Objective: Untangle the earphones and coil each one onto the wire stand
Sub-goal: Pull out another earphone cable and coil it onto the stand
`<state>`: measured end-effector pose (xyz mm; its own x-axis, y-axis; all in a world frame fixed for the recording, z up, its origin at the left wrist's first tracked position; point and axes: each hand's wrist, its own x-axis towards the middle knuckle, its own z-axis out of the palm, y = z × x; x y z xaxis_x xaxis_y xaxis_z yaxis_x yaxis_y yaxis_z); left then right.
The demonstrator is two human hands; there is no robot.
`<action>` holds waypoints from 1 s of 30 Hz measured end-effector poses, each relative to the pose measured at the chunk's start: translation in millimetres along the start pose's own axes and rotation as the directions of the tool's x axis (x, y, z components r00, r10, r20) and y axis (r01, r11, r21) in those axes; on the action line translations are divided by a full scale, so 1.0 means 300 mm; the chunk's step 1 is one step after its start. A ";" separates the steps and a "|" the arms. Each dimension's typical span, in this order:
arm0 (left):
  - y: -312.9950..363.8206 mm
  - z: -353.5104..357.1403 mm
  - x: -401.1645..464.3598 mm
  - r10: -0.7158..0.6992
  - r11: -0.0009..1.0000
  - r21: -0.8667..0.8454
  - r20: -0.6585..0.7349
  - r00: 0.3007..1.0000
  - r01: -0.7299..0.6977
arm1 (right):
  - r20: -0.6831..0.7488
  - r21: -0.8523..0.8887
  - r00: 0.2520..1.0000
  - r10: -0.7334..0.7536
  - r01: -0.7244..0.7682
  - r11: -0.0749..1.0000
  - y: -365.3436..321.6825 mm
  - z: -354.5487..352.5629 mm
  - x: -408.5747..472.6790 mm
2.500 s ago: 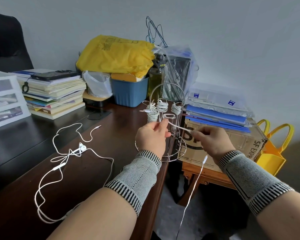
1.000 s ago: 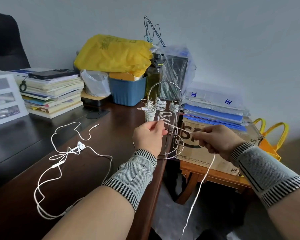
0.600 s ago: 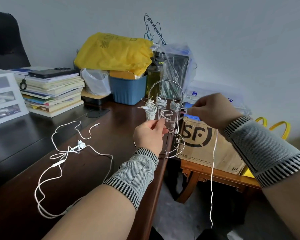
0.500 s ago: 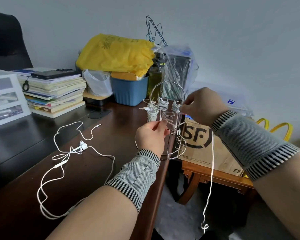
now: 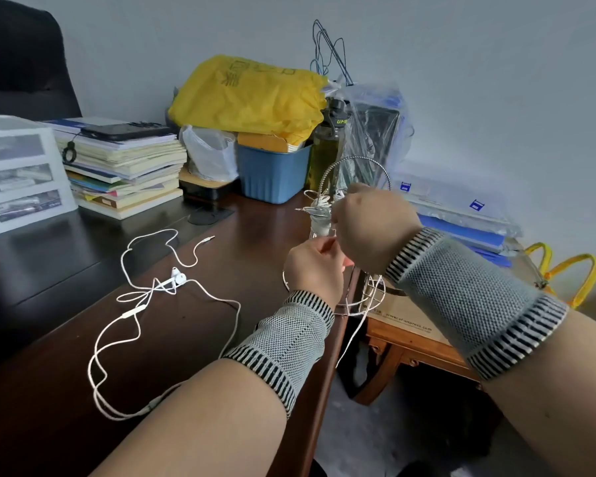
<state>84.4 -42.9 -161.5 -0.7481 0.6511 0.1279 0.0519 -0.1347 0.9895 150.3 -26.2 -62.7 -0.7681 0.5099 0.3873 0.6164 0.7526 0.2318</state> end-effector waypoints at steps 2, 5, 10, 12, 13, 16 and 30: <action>0.003 0.000 -0.004 0.012 0.999 0.038 -0.021 1.000 -0.011 | -0.023 -0.014 0.999 -0.046 0.046 0.999 -0.010 0.011 -0.029; 0.007 -0.005 0.002 -0.010 0.995 0.103 -0.053 0.999 0.015 | -0.113 -0.047 0.984 -0.140 0.136 0.990 -0.015 0.058 -0.085; -0.013 -0.001 0.010 0.089 0.993 0.076 -0.005 0.996 -0.088 | -0.315 0.359 0.947 0.060 0.060 0.931 0.043 0.174 -0.197; -0.016 -0.003 0.007 0.099 0.994 0.055 -0.030 0.995 -0.097 | -0.242 0.491 0.949 0.200 -0.057 0.869 0.078 0.185 -0.210; -0.011 -0.005 -0.002 0.098 0.994 0.056 -0.024 0.995 -0.097 | -0.190 0.523 0.947 0.259 -0.126 0.843 0.100 0.185 -0.216; 0.013 -0.007 -0.028 0.048 0.998 -0.026 -0.011 0.999 -0.048 | -0.033 0.618 0.930 0.365 -0.268 0.739 0.150 0.191 -0.226; 0.022 -0.008 -0.032 0.046 0.998 -0.052 -0.009 0.999 -0.047 | 0.076 0.589 0.838 0.541 -0.476 0.653 0.235 0.099 -0.159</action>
<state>90.4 -52.0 -156.4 -0.7511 0.6371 0.1729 0.0523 -0.2036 0.9777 225.2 14.9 -91.3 -0.3232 0.8659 0.3817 0.6660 0.4947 -0.5583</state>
